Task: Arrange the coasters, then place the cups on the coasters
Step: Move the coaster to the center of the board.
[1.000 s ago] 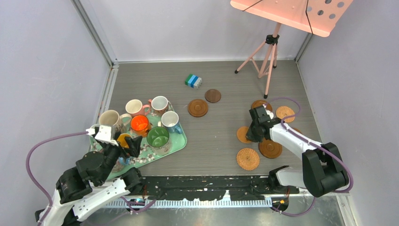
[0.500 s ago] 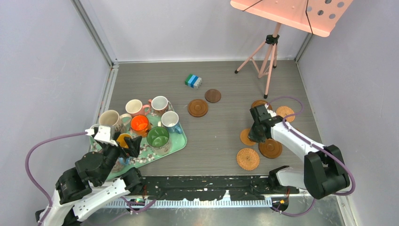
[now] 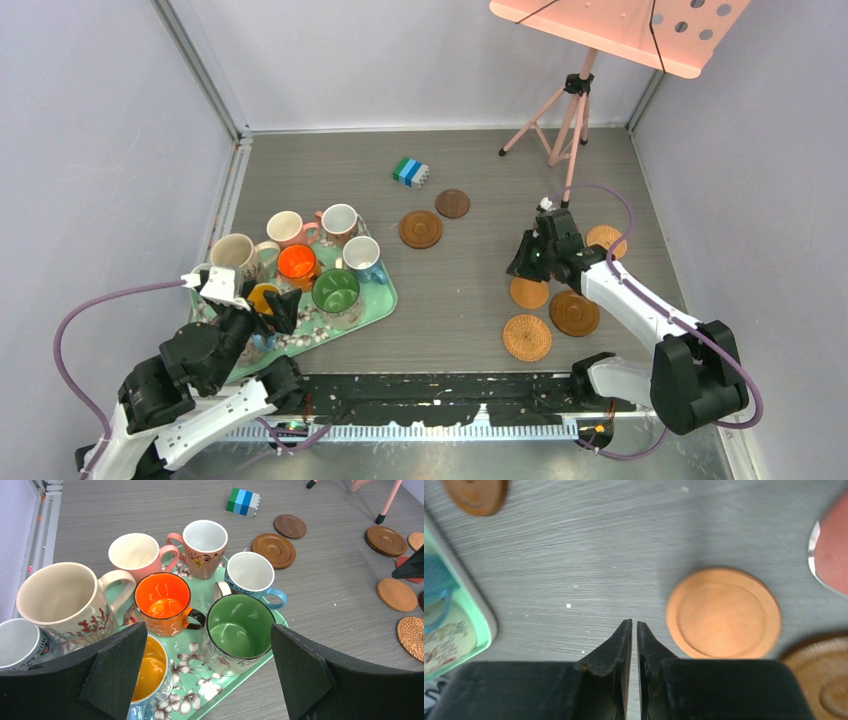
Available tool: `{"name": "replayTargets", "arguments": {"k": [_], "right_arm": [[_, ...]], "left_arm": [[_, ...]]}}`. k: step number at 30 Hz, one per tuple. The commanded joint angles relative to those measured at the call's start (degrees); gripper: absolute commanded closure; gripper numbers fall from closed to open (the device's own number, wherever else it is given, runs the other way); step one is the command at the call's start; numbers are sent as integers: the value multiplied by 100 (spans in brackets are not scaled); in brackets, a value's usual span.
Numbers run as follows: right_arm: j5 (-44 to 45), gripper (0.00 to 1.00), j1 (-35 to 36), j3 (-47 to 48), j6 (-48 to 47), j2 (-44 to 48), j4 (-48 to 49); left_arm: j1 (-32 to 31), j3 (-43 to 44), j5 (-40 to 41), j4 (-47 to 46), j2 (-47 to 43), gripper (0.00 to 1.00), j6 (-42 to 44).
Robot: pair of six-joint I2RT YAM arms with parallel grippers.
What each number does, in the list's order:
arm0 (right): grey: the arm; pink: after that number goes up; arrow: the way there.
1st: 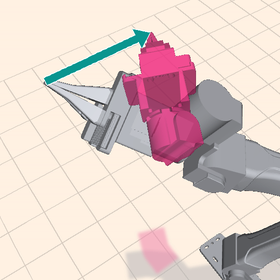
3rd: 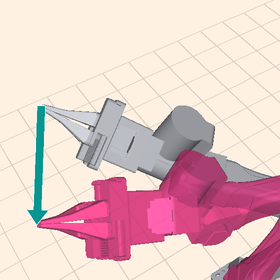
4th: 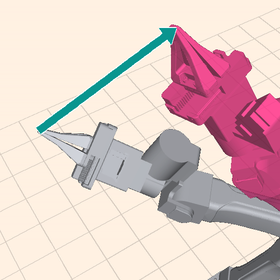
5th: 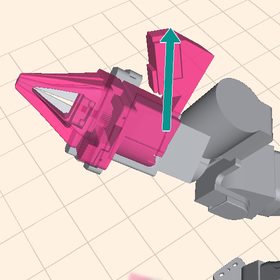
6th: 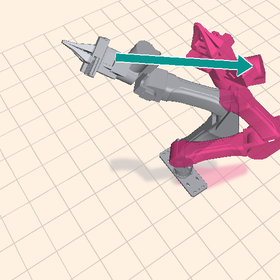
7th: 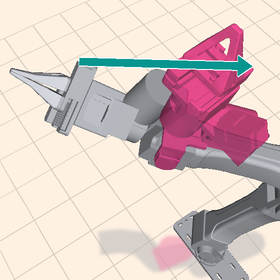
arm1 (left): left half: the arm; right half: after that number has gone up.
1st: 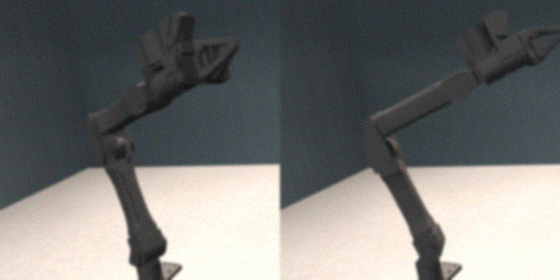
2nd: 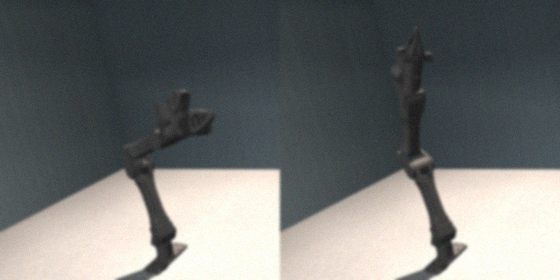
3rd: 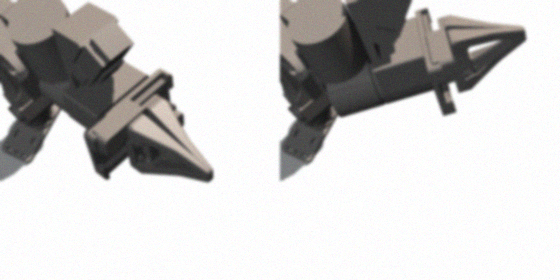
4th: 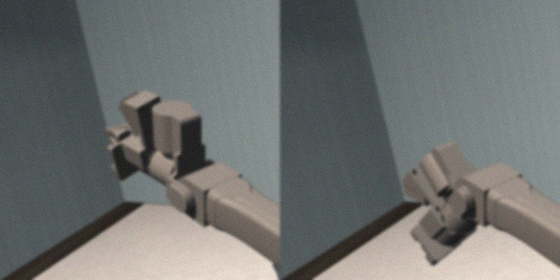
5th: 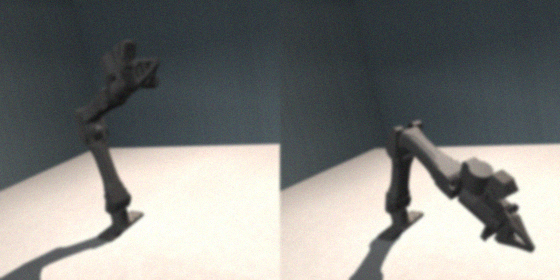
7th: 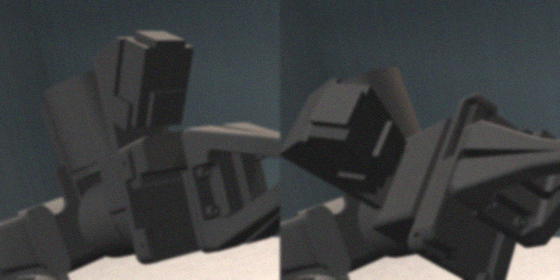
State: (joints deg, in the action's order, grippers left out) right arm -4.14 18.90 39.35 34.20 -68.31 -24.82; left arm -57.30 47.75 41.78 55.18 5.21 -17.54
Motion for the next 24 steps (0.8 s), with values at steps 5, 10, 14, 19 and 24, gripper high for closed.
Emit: {"name": "replayTargets", "arguments": {"k": [5,10,14,19,24], "right_arm": [[-734,79,53,534,-594,-528,1812],[-952,81,57,1269,-228,-1688,2727],[-1161,82,53,1929,-66,-2584,3197],[-1303,83,53,2700,-55,-3563,3419],[-1330,83,54,3259,-53,-4199,3284]], "left_arm": [[-7,-11,-30,-106,96,3,84],[-9,-2,-44,-96,94,3,84],[-9,-3,-33,-96,54,3,84],[-7,-11,-25,-97,6,3,81],[-3,-11,-22,-103,15,3,84]]}}
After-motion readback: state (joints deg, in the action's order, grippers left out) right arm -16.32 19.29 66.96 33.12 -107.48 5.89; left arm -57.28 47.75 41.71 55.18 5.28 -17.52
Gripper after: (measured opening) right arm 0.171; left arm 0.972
